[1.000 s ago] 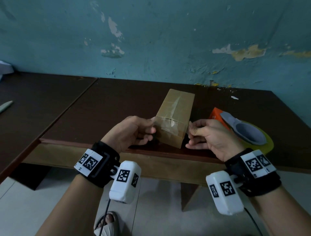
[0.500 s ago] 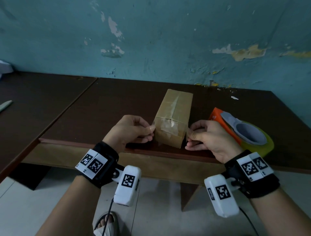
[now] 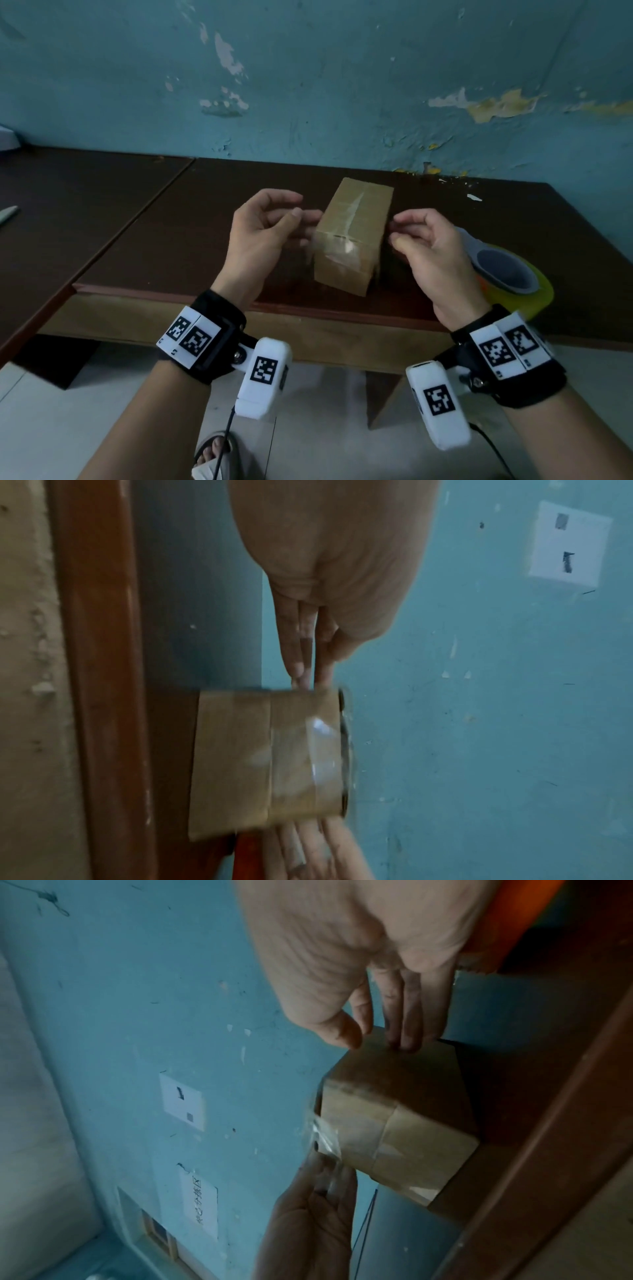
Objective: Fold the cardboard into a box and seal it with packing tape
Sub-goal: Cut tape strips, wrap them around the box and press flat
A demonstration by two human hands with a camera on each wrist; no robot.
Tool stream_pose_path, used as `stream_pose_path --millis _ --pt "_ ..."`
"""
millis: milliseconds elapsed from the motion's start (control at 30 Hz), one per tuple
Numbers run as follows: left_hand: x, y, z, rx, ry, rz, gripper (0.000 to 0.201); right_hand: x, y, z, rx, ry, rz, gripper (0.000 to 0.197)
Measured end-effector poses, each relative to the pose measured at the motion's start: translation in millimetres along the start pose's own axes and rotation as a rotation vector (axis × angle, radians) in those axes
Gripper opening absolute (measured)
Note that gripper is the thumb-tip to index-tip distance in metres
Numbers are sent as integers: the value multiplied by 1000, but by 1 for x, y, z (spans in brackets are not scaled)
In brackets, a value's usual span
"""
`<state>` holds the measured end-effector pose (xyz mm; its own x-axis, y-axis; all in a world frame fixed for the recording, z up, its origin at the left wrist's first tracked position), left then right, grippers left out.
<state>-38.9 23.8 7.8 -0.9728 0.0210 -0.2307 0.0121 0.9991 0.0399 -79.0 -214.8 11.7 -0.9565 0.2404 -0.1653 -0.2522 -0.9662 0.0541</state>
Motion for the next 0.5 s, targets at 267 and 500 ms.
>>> stream_pose_path --millis 267,500 --pt "3 -12 -5 -55 -207 -9 25 -1 8 24 41 265 181 27" --pt "5 -40 -1 -150 -258 300 30 2 2 19 201 336 360 22"
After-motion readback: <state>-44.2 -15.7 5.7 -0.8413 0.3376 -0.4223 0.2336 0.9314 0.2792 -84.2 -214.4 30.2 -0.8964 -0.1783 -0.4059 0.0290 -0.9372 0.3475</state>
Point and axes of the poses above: each hand's wrist, its own x-axis away from the middle knuckle, its own y-axis out of the back of the hand, z = x × y, the point moved 4 cm from there along -x, towards the middle knuckle, and after that the axes turned 8 degrees about -x, right-handed, at the moved point
